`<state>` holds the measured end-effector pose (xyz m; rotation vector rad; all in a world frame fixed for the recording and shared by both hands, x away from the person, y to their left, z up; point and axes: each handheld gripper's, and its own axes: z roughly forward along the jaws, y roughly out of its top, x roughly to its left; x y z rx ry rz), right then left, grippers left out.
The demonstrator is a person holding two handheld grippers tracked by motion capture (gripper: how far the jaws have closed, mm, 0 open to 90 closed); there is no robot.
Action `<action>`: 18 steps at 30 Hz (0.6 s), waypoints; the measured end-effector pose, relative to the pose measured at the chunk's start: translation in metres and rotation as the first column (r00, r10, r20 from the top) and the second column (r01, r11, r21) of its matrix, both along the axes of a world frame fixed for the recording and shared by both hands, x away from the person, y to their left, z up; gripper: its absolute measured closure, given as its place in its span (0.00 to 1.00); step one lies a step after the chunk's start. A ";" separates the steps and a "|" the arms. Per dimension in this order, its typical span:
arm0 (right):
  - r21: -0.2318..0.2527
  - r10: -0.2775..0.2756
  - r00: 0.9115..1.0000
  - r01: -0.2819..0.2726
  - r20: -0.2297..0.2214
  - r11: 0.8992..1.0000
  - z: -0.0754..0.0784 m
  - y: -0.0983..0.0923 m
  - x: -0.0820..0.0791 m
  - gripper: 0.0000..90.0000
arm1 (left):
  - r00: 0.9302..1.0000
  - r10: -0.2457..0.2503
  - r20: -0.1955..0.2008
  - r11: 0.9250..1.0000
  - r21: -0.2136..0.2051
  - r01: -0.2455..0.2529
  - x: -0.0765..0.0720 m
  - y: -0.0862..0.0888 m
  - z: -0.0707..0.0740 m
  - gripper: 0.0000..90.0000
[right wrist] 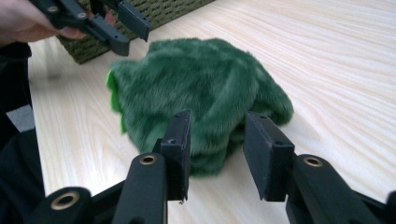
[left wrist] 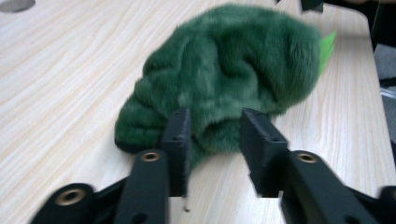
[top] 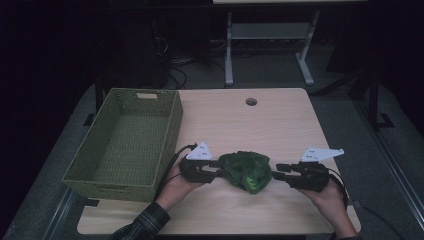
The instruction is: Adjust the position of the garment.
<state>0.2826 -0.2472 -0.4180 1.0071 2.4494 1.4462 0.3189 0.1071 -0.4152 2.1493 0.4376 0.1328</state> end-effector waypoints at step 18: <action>-0.019 0.055 0.996 -0.057 -0.073 0.998 -0.008 0.018 0.009 0.95 | 0.998 0.056 -0.036 0.998 0.040 -0.055 0.013 -0.008 -0.004 1.00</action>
